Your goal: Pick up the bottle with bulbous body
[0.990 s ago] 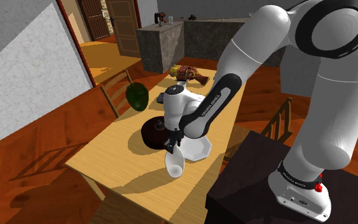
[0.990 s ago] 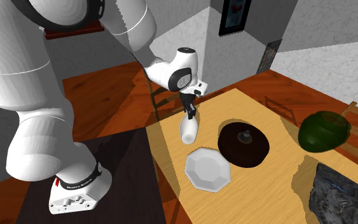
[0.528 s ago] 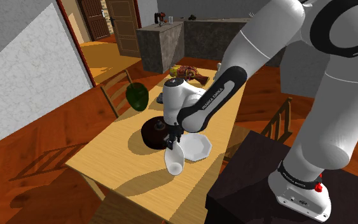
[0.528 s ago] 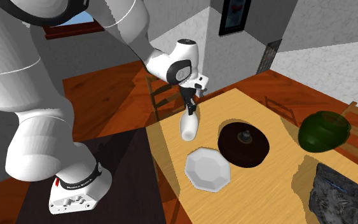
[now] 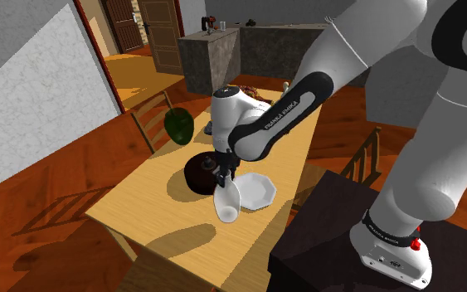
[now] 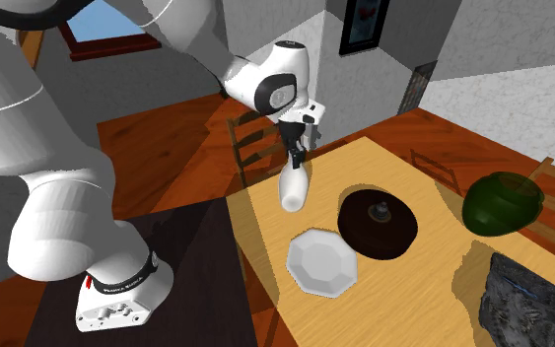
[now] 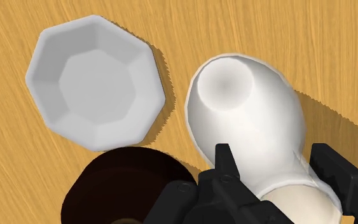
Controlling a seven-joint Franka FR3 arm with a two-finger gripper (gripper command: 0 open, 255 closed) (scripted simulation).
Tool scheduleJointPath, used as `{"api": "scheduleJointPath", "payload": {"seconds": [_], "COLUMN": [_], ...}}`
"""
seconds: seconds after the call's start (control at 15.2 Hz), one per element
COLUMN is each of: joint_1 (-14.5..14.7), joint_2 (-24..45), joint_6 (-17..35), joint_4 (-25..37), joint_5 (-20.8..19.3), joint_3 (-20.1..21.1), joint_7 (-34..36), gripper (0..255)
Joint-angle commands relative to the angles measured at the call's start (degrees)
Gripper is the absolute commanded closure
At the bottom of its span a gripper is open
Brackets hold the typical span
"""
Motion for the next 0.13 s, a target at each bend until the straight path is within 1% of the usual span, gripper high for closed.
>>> {"api": "scheduleJointPath", "payload": {"seconds": [0.0,0.07], "joint_1": [0.01,0.01], "joint_2": [-0.58,-0.58], "joint_6": [-0.97,-0.97], "joint_4": [0.42,0.41], "joint_5": [0.37,0.37], "joint_3": [0.04,0.04], "joint_7": [-0.24,-0.25], "gripper": [255,255]}}
